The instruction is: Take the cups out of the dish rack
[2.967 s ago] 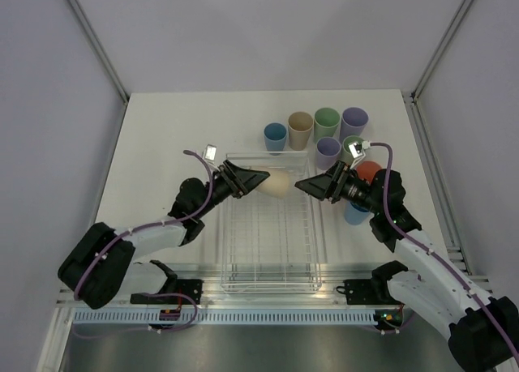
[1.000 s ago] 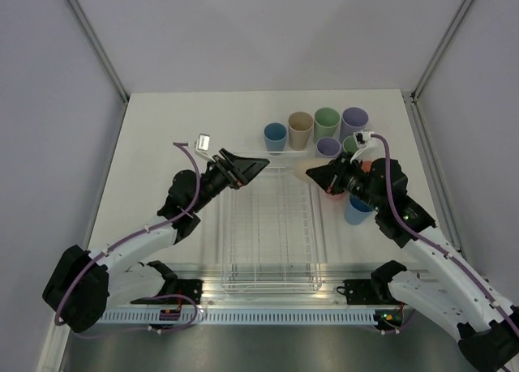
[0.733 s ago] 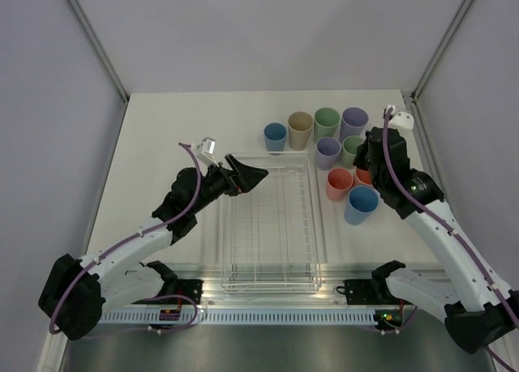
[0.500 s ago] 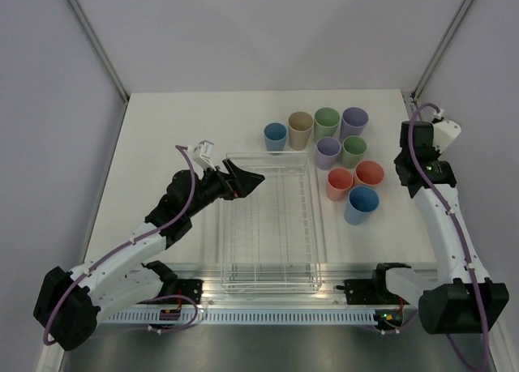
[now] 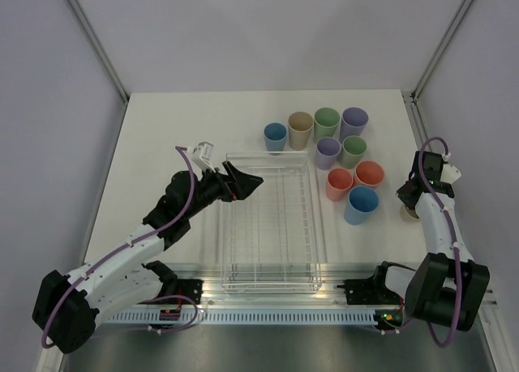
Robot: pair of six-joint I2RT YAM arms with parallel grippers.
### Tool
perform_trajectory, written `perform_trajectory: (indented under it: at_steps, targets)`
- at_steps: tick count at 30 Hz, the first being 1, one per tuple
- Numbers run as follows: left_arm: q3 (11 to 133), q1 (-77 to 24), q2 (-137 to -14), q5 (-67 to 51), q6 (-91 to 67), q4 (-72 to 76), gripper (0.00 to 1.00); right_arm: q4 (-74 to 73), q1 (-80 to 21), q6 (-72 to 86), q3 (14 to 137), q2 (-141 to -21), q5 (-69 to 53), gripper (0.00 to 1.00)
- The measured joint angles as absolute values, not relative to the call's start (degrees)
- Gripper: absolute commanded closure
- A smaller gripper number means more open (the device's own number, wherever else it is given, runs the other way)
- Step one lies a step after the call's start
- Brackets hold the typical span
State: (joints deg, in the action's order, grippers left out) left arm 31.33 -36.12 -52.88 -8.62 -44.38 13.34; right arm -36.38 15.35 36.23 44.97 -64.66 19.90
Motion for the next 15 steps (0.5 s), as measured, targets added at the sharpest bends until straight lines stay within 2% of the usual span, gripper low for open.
perform_trajectory:
  at_steps: [6,14,15]
  targets:
    - [31.3,-36.1,-52.9,-8.6,-44.0,13.3,0.00,-32.8,18.0,37.3,41.8,-66.8,10.1,0.99]
    - [30.7,-36.1,-52.9,-8.6,-44.0,13.4,0.00,-28.2,18.3,37.0,42.9,-70.3,3.8,0.99]
    - [30.6,-36.1,-52.9,-8.6,-44.0,13.4,0.00,-27.8,18.3,36.8,43.4,-71.0,3.0,0.96]
